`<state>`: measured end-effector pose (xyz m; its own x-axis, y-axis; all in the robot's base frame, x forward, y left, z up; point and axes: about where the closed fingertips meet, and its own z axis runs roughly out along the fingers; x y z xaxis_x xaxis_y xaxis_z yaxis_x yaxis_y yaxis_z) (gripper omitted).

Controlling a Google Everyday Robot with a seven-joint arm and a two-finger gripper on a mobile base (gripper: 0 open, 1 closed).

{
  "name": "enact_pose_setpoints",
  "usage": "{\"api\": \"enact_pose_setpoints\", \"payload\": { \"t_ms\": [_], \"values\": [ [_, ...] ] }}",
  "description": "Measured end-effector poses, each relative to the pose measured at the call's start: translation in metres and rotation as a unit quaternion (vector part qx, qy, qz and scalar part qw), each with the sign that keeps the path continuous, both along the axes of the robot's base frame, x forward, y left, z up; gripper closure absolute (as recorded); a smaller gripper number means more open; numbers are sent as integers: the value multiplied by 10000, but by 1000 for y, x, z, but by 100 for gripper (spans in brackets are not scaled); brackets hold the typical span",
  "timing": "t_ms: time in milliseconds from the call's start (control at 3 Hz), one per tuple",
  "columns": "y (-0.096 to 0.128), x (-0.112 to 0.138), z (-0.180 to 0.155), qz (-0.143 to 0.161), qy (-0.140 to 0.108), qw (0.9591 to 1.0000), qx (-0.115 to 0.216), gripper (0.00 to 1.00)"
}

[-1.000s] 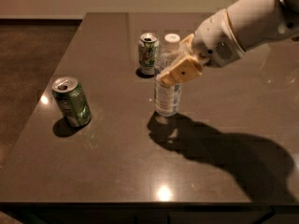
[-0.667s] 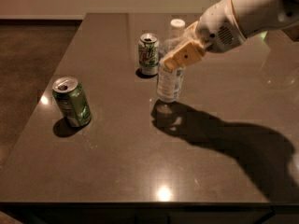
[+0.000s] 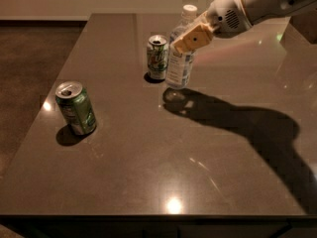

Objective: Move blue plastic bottle near 7up can

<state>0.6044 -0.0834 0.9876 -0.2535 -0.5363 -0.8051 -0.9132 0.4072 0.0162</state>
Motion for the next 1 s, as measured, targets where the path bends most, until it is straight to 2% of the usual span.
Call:
{"api": "enact_pose_setpoints", "payload": {
  "t_ms": [333, 667, 1000],
  "values": [
    [1, 24, -15, -136, 130, 9998, 19, 100],
    [4, 38, -31, -254, 195, 9995, -22, 84],
    [4, 45, -44, -305, 246, 9992, -64, 62]
  ]
}}
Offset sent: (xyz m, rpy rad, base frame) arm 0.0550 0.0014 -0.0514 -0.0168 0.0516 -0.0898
